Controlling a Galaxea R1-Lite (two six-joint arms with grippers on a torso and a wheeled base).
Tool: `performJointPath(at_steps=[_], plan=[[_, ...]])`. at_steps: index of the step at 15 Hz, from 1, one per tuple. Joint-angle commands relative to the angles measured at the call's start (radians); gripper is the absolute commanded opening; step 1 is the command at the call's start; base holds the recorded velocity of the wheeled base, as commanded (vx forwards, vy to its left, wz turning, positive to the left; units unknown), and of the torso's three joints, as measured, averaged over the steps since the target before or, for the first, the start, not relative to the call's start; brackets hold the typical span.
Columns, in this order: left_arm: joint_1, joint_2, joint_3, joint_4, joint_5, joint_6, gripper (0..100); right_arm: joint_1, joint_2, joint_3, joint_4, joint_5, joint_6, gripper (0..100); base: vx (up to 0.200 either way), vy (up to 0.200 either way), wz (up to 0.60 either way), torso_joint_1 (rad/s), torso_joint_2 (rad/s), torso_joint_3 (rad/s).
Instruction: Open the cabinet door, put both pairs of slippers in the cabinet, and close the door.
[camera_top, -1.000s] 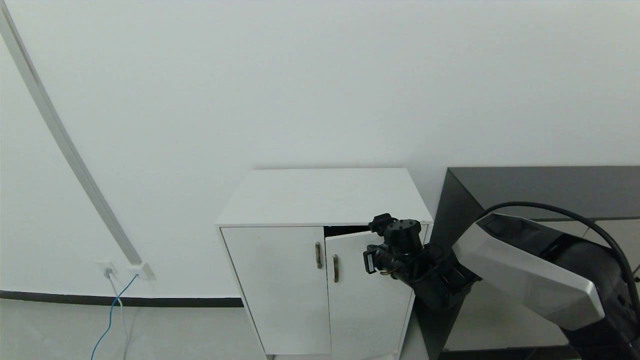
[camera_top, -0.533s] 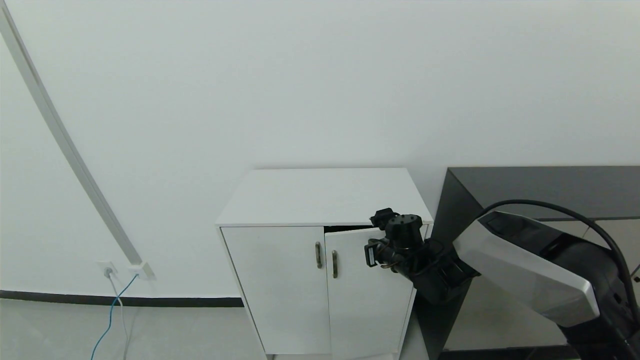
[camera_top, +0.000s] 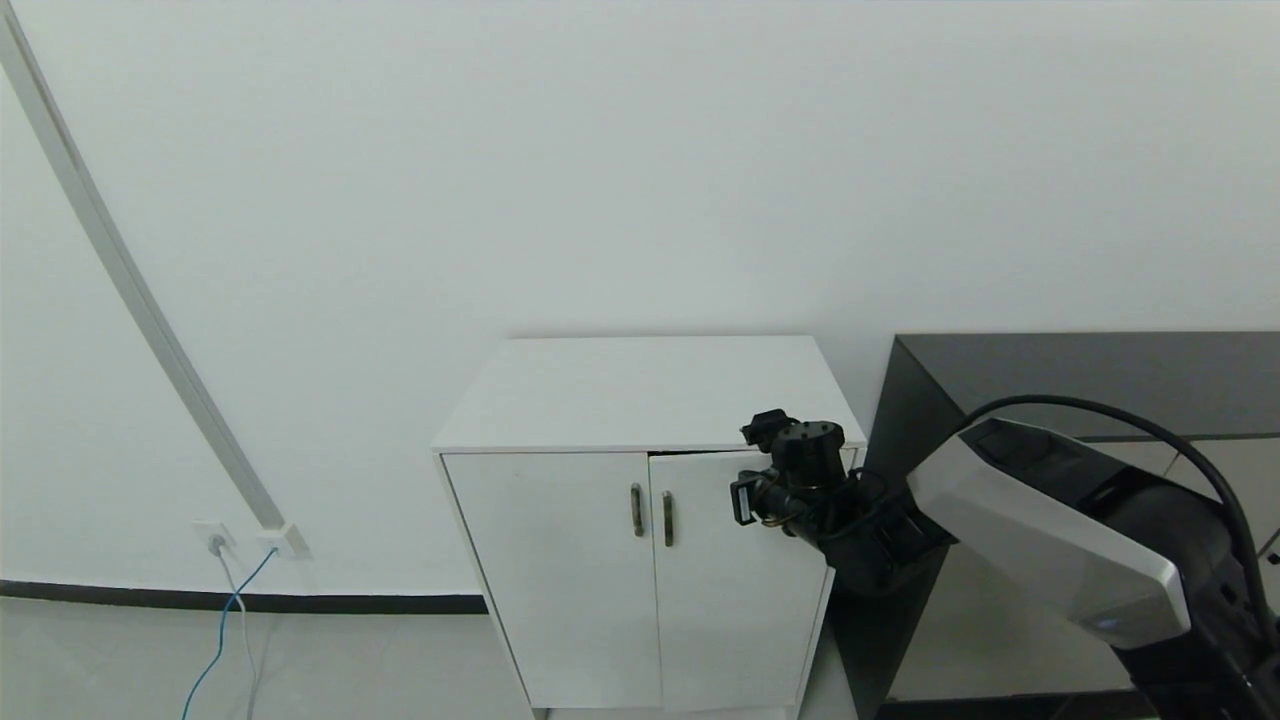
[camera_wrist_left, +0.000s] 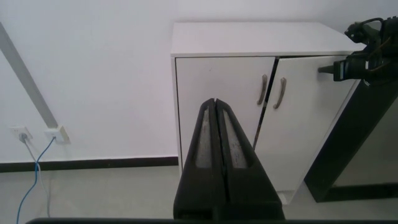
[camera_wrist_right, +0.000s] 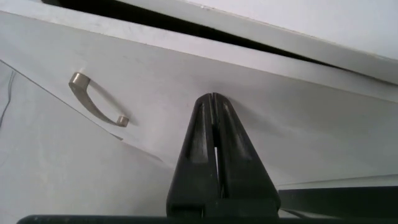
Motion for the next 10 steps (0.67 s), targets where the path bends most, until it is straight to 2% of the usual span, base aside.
performJointPath(at_steps=[1, 10], plan=[[0.001, 0.001, 0.000, 0.000, 0.000, -0.001, 0, -0.002, 0.012, -0.015, 0.005, 0.000, 0.000, 0, 0.000, 0.000, 0.00, 0.000, 0.00, 0.000], [0.000, 0.001, 0.000, 0.000, 0.000, -0.001, 0, -0.014, 0.033, -0.055, 0.019, -0.002, -0.001, 0, 0.000, 0.000, 0.00, 0.000, 0.00, 0.000]])
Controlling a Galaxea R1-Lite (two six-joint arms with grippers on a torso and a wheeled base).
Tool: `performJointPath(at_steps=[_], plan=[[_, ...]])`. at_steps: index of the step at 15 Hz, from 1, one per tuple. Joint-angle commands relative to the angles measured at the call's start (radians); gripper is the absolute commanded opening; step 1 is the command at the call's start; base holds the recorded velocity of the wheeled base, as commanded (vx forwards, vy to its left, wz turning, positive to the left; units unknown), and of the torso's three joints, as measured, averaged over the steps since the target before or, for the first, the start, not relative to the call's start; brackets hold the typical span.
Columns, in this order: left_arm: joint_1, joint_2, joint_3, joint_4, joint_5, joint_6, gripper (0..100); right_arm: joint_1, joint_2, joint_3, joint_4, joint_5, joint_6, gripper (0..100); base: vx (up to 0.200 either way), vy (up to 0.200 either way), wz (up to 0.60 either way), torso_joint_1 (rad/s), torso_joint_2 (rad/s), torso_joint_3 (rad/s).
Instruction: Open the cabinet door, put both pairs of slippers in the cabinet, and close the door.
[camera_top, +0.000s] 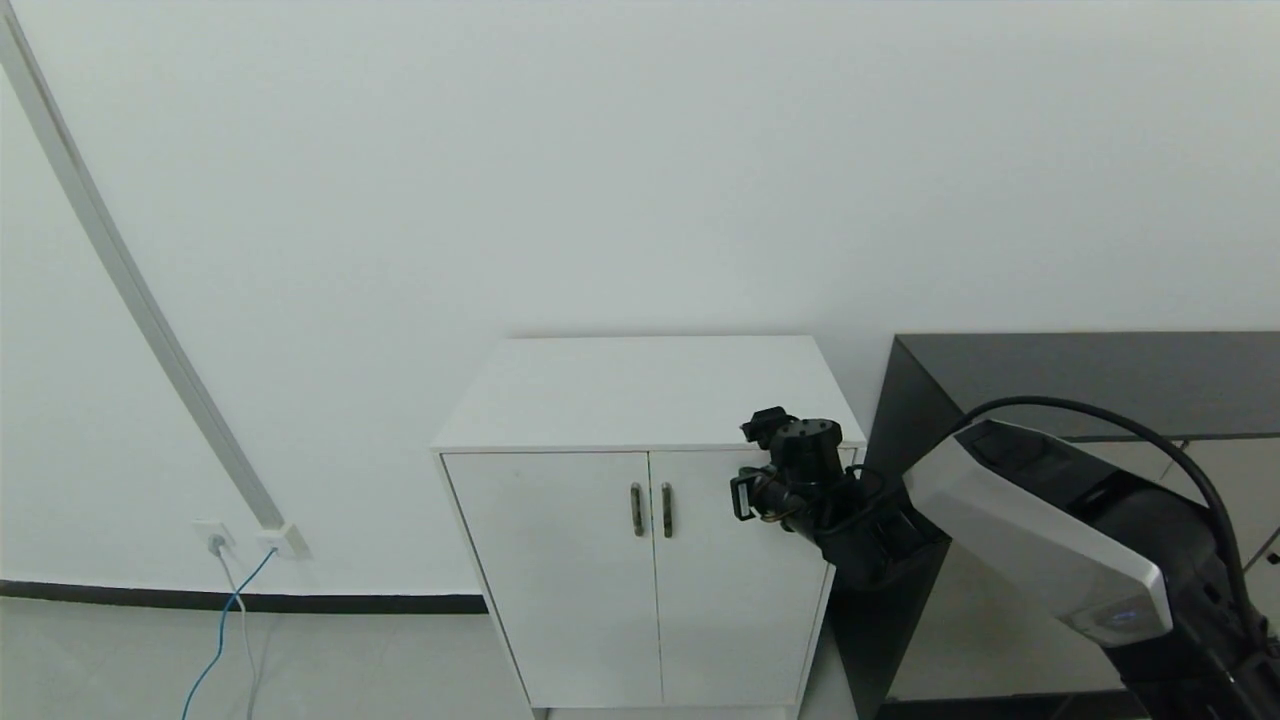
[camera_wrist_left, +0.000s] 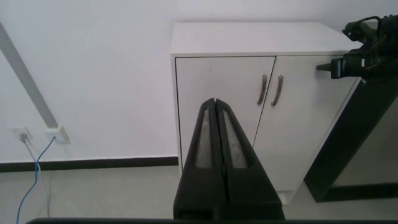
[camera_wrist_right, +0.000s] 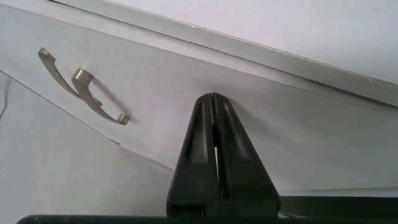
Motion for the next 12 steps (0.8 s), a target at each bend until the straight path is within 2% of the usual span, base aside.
performJointPath(at_steps=[1, 8, 12], plan=[[0.000, 0.001, 0.000, 0.000, 0.000, -0.001, 0, -0.003, 0.006, -0.004, -0.002, 0.000, 0.001, 0, 0.000, 0.000, 0.00, 0.000, 0.00, 0.000], [0.001, 0.001, 0.000, 0.000, 0.000, -0.001, 0, -0.003, -0.024, 0.042, -0.012, -0.003, 0.003, 0, 0.000, 0.000, 0.00, 0.000, 0.00, 0.000], [0.001, 0.001, 0.000, 0.000, 0.001, -0.001, 0, 0.001, -0.216, 0.347, -0.163, -0.003, 0.003, 0, 0.000, 0.000, 0.00, 0.000, 0.00, 0.000]])
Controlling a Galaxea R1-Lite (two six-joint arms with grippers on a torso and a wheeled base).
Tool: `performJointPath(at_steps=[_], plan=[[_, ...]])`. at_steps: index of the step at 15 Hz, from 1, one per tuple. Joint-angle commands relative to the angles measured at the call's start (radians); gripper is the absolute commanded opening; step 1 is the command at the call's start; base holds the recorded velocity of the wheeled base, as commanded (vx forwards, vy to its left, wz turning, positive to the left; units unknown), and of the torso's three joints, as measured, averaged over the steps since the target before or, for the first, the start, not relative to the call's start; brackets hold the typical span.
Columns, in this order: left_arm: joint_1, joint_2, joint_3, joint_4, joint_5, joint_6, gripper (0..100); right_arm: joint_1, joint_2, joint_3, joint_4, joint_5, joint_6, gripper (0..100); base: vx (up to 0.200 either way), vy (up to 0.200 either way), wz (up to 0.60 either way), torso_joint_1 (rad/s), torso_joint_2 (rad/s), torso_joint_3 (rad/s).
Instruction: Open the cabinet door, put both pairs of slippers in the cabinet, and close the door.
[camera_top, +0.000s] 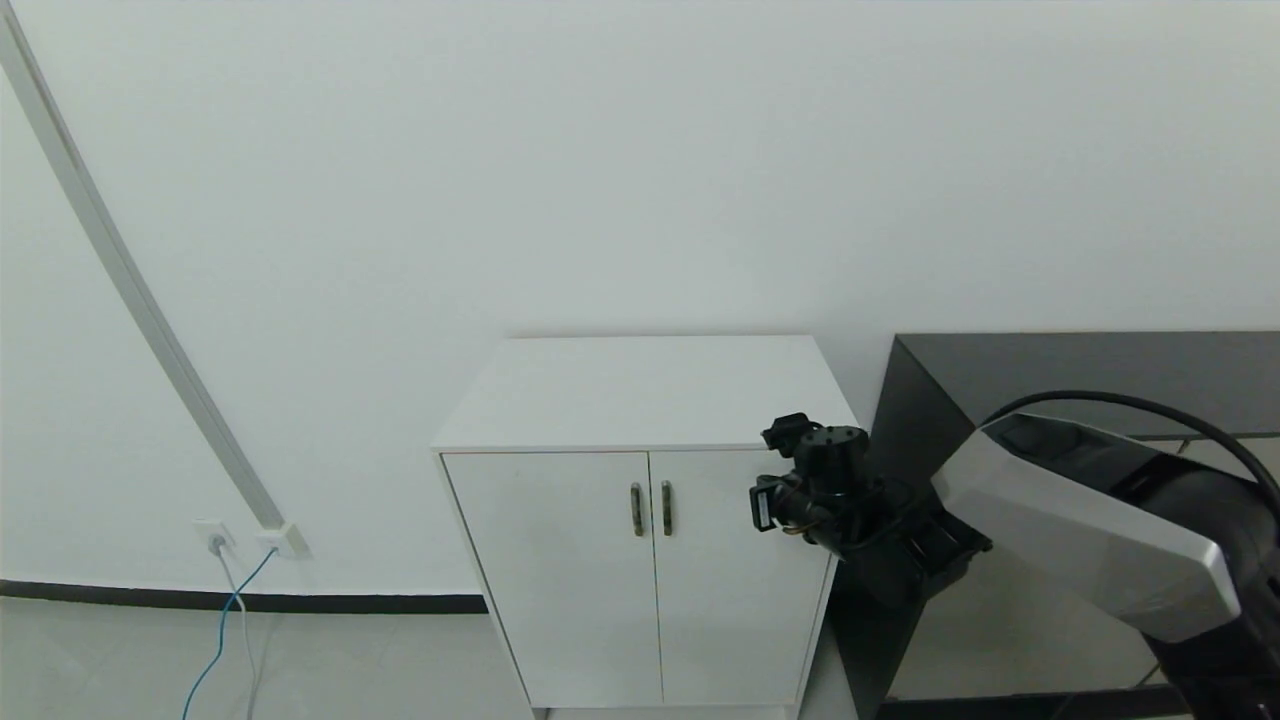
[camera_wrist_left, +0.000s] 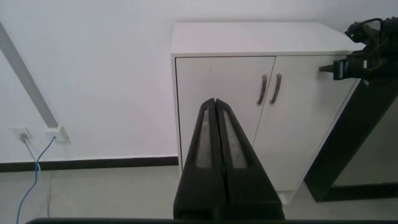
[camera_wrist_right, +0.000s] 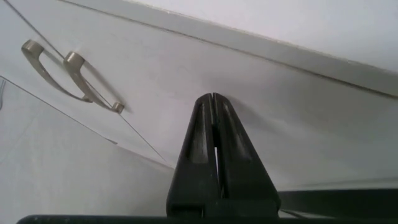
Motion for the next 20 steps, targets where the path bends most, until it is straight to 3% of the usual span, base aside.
performJointPath(at_steps=[1, 6, 10, 20], plan=[[0.002, 0.001, 0.000, 0.000, 0.000, -0.002, 0, -0.005, -0.163, 0.196, -0.076, 0.000, 0.001, 0, 0.000, 0.000, 0.00, 0.000, 0.00, 0.000], [0.001, 0.001, 0.000, 0.000, 0.000, 0.000, 0, -0.023, -0.458, 0.512, -0.092, -0.004, 0.018, 0, 0.000, 0.000, 0.00, 0.000, 0.00, 0.000], [0.001, 0.001, 0.000, 0.000, 0.000, 0.000, 0, -0.057, -0.640, 0.700, -0.092, -0.133, 0.019, 0, 0.000, 0.000, 0.00, 0.000, 0.00, 0.000], [0.002, 0.001, 0.000, 0.000, -0.001, 0.000, 0, -0.299, -1.136, 1.151, -0.085, -0.202, 0.015, 0, 0.000, 0.000, 0.00, 0.000, 0.00, 0.000]])
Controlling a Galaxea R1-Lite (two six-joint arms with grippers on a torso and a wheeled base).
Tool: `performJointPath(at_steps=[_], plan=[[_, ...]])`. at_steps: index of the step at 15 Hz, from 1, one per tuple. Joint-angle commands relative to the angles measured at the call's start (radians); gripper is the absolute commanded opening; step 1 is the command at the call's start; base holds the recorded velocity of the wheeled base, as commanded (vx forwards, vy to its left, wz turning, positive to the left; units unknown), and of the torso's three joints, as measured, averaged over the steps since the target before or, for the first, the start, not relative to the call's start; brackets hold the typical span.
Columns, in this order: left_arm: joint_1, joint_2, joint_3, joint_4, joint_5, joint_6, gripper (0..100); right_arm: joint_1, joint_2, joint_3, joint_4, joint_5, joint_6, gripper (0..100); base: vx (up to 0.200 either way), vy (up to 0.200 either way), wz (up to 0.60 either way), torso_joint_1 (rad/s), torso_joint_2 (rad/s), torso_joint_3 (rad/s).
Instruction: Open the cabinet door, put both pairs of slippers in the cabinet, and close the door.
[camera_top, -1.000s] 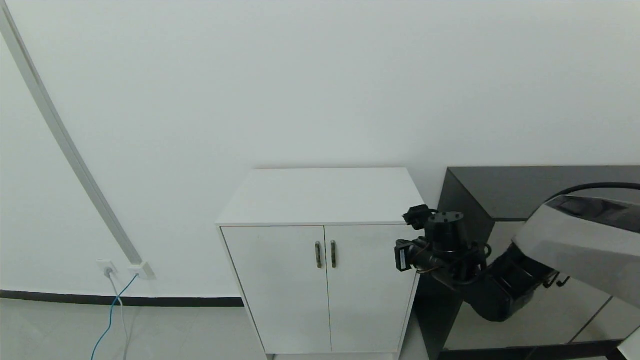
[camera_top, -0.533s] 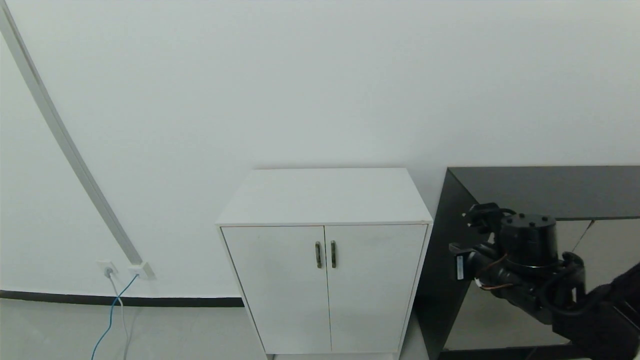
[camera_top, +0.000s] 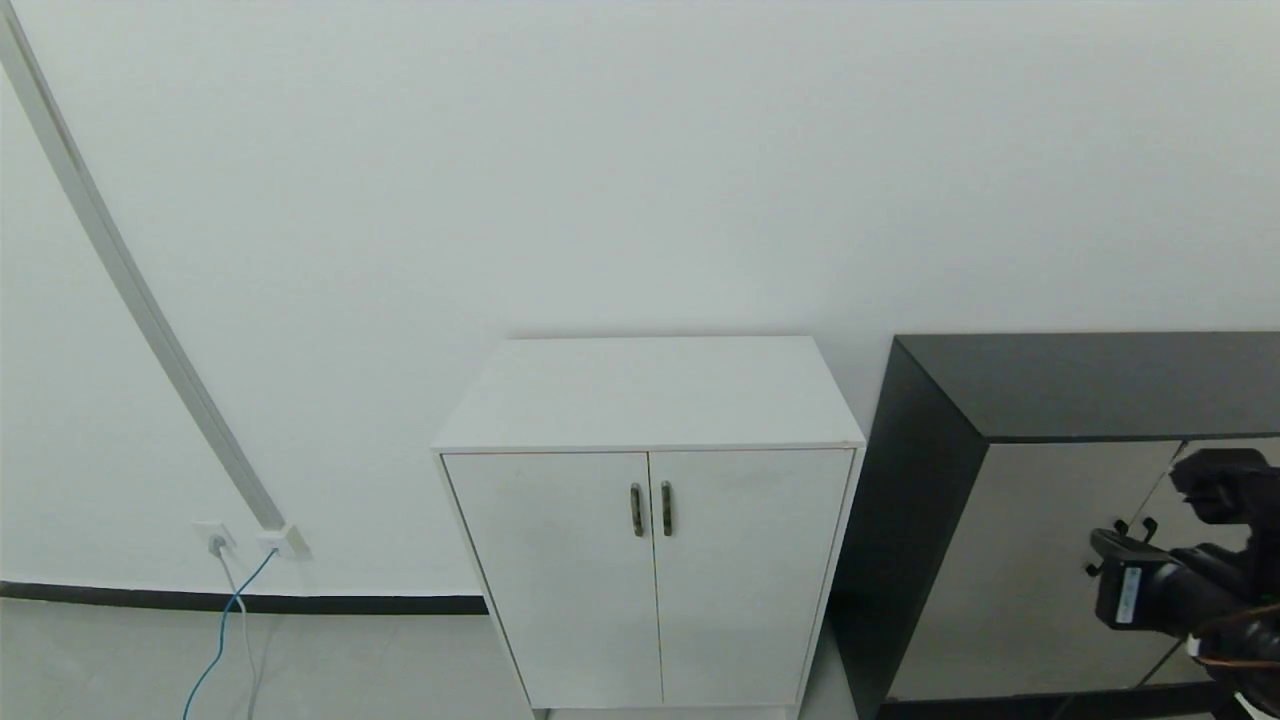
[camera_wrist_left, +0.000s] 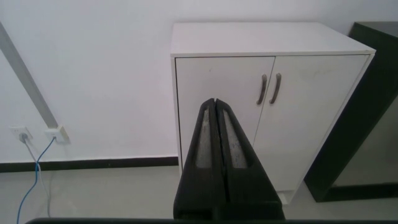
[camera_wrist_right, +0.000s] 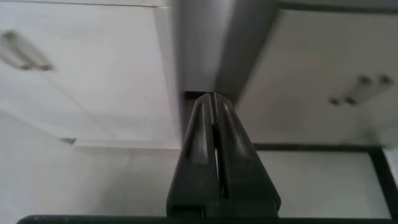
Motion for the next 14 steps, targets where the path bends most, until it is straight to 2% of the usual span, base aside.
performJointPath(at_steps=[1, 4, 7, 10, 14], plan=[[0.002, 0.001, 0.000, 0.000, 0.000, -0.001, 0, -0.052, -0.141, 0.087, 0.000, -0.004, -0.001, 0, 0.000, 0.000, 0.00, 0.000, 0.00, 0.000], [0.001, 0.001, 0.000, 0.000, 0.000, -0.001, 0, -0.078, -0.287, 0.159, 0.046, -0.004, -0.006, 0, 0.000, 0.000, 0.00, 0.000, 0.00, 0.000], [0.001, 0.001, 0.000, 0.000, 0.000, -0.001, 0, -0.078, -0.489, 0.153, 0.285, 0.009, -0.004, 0, 0.000, 0.000, 0.00, 0.000, 0.00, 0.000], [0.002, 0.001, 0.000, 0.000, 0.000, -0.001, 0, -0.075, -0.689, 0.134, 0.492, 0.091, -0.006, 0, 0.000, 0.000, 0.00, 0.000, 0.00, 0.000], [0.001, 0.001, 0.000, 0.000, 0.000, -0.001, 0, -0.072, -0.894, 0.133, 0.704, 0.217, -0.012, 0, 0.000, 0.000, 0.00, 0.000, 0.00, 0.000]])
